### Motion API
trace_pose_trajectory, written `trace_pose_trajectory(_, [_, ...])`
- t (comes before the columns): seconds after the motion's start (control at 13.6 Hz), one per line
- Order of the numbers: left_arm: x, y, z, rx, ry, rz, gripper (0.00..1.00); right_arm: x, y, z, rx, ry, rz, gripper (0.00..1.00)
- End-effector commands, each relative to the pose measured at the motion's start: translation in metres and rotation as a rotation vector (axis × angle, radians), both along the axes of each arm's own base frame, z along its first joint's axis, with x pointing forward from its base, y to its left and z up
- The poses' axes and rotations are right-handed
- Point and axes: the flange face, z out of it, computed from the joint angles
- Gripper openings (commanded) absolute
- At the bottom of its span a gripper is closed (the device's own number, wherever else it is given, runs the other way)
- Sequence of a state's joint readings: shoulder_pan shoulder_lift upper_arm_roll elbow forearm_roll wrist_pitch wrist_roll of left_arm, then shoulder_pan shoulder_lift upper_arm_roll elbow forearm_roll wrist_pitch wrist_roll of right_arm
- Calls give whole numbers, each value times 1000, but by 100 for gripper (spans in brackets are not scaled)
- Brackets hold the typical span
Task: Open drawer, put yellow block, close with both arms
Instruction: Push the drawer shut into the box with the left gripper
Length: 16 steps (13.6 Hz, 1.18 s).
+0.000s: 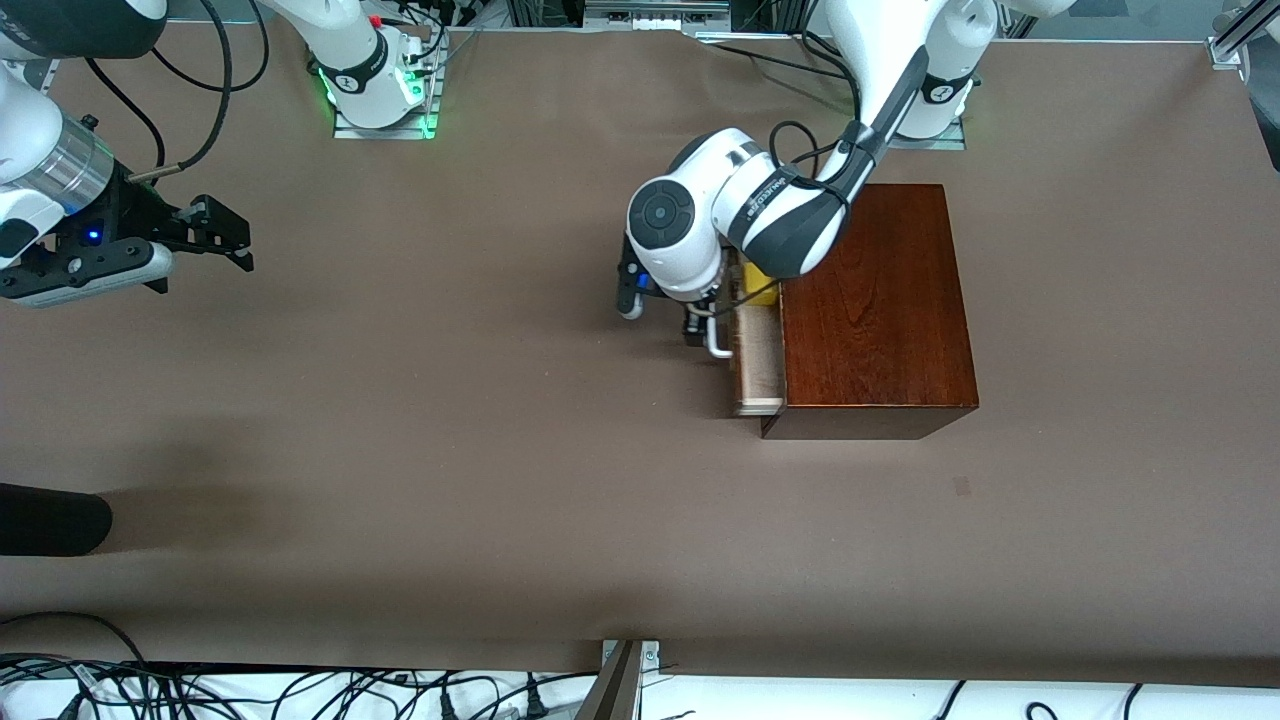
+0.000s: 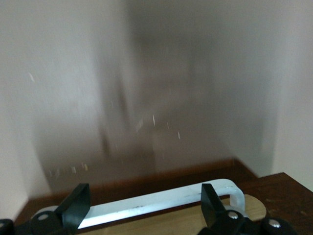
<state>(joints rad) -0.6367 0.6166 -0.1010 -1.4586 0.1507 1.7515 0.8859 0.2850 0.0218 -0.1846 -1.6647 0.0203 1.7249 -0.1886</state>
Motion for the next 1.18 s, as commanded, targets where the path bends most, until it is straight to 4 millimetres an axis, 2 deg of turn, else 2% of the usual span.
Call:
trace_pose_trajectory(0.0, [6,18,4,75,0,-1,100,-2,1,7,-20,15,-8,100])
trace_pose_trajectory(0.22, [10,23,9,77,-9,22,100,-2,0,4,-22,32,-14,100])
trace_pose_trajectory(0.51, [10,35,8,162,-16,32,100,-2,1,4,-20,31,-15,100])
trace_pose_trajectory(0.66, [10,29,13,151,-34,68,100,-2,0,4,-20,32,-17,100])
trace_pose_trajectory(0.74, [10,18,29,104,-46,98,100,-2,0,4,-20,32,-17,100])
trace_pose_trajectory(0.88, [6,1,88,-43,-48,258,100,-2,0,4,-20,34,-18,100])
trace_pose_trajectory(0.96, [3,4,123,-86,-75,331,100,-2,0,3,-20,34,-18,100])
trace_pose_trajectory(1.1, [-9,27,181,-49,-113,489,100,-2,0,4,-20,32,-18,100])
